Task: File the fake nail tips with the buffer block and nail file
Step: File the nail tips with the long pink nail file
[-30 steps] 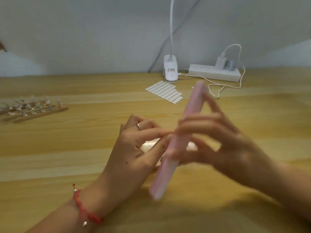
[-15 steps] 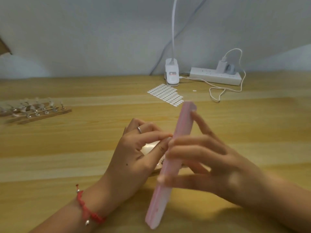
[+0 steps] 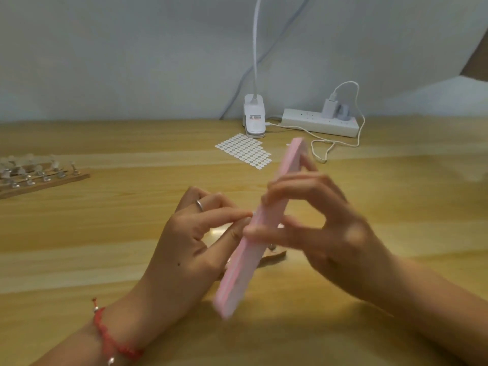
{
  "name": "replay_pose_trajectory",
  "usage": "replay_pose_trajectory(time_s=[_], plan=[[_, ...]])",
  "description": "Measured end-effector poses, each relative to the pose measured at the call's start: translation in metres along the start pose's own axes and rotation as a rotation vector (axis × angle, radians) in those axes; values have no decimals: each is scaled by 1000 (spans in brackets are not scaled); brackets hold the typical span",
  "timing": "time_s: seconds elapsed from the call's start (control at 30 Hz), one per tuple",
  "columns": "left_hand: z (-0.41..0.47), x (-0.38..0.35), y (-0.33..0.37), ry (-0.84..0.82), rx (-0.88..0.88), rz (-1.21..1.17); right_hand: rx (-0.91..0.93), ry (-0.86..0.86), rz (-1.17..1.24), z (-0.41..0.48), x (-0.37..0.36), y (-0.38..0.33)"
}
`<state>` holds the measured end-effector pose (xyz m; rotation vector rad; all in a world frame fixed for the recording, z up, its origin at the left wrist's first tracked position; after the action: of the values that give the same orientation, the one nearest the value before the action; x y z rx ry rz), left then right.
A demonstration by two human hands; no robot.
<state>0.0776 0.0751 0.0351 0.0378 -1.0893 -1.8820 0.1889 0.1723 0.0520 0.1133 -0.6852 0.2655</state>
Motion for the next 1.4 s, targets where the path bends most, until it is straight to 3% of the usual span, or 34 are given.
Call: replay_pose_trajectory(time_s=[0.07, 0.1, 0.27, 0.4, 0.53, 0.6, 0.8, 0.9, 1.1, 1.27, 1.4], plan=[[-2, -1, 0, -15, -10, 20, 168, -64, 39, -8, -16, -30], [-1, -1, 0, -21, -11, 24, 168, -63, 50, -6, -15, -28], [1, -4, 0, -40, 7, 9, -203, 28, 41, 0, 3, 16], [-1, 1, -2, 5, -28, 77, 72, -63, 40, -4, -14, -16], [1, 7, -4, 95, 37, 56, -312, 149, -174, -4, 30, 65], [1, 9, -4, 104, 46, 23, -379, 171, -203, -10, 36, 74], [3, 9, -16, 103, 206, -156, -89, 97, -32, -7, 10, 22], [2, 4, -18, 61, 260, -259, 45, 22, -73, -7, 0, 5], [1, -4, -19, -45, 318, -348, -45, 82, -183, -4, 18, 34], [0, -3, -19, -20, 323, -361, 127, 34, -113, -8, -5, -4], [1, -4, -18, -38, 322, -360, -61, 125, -182, 1, 21, 27]])
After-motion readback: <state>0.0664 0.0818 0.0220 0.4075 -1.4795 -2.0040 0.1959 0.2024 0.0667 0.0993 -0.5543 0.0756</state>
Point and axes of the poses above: each hand's wrist, its own z-axis towards the middle knuckle, its own x-axis out of the back of the hand, y = z × x, the point moved 7 cm from there along z, towards the middle knuckle, and after that the axes turned 3 degrees about y, right-handed, at the moved point
